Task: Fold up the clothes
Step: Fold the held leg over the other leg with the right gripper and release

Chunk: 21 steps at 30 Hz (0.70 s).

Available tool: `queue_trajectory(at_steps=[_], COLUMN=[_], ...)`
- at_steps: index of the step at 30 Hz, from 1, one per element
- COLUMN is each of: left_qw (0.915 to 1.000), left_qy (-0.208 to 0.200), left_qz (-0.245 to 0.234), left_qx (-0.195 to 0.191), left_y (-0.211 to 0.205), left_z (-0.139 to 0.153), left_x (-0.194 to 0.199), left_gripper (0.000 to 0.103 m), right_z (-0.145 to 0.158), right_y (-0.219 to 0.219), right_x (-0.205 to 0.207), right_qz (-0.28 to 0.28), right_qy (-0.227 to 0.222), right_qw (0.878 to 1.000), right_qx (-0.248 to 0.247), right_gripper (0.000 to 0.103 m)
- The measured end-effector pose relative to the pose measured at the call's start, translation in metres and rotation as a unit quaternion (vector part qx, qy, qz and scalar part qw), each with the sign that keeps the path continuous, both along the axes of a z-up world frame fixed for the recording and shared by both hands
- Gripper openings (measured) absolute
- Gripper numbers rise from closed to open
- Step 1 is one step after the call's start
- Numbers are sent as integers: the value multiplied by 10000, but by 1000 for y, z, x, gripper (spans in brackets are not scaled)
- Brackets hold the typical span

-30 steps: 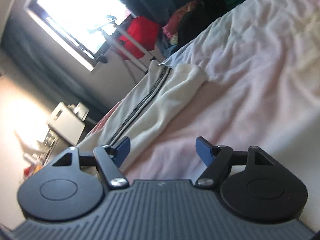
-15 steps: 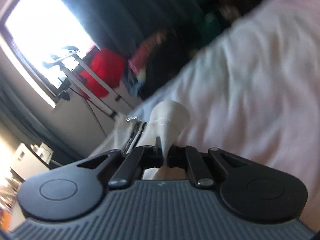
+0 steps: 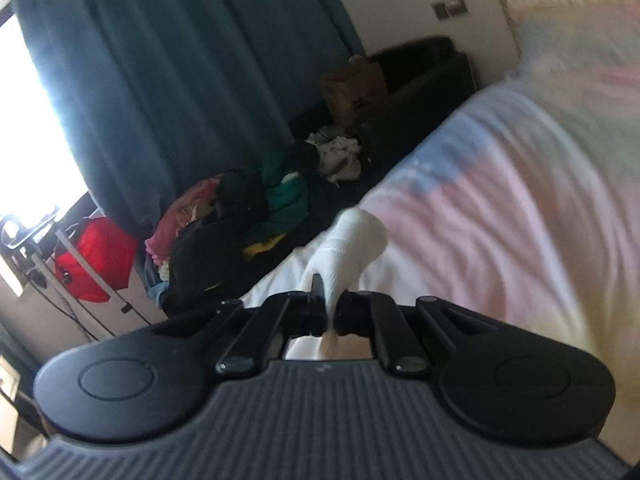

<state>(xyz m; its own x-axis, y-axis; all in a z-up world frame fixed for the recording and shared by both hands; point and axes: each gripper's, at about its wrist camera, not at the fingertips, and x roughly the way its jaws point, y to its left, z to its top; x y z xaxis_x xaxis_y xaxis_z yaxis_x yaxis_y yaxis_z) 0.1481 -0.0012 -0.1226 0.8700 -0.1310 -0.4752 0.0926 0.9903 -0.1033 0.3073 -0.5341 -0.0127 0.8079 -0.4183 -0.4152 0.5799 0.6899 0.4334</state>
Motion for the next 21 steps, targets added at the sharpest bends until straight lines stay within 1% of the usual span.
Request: queue_trajectory(at_steps=[2, 5, 8, 13, 16, 18, 21], left_qw=[10000, 10000, 9999, 9999, 10000, 9999, 9999], left_qy=[21, 56, 114, 116, 89, 69, 87], left_qz=[23, 43, 41, 50, 5, -6, -11], left_qx=[25, 63, 78, 16, 30, 90, 90], left_y=[-1, -4, -5, -1, -2, -3, -6], left_z=[0, -1, -3, -1, 0, 1, 3], left_x=[1, 3, 4, 1, -2, -3, -5], left_gripper=[100, 100, 100, 100, 100, 100, 100], right_z=[14, 5, -33, -117, -153, -164, -163], right_y=[4, 1, -13, -26, -30, -29, -21], right_x=[3, -6, -27, -70, -87, -91, -93], right_qz=[138, 89, -76, -298, -326, -316, -311], right_qy=[-169, -301, -140, 429, 643, 599, 605], right_qw=[9992, 9990, 9997, 9986, 9966, 9965, 9969], right_qx=[-331, -315, -200, 122, 387, 486, 399], right_gripper=[6, 6, 6, 6, 6, 7, 12])
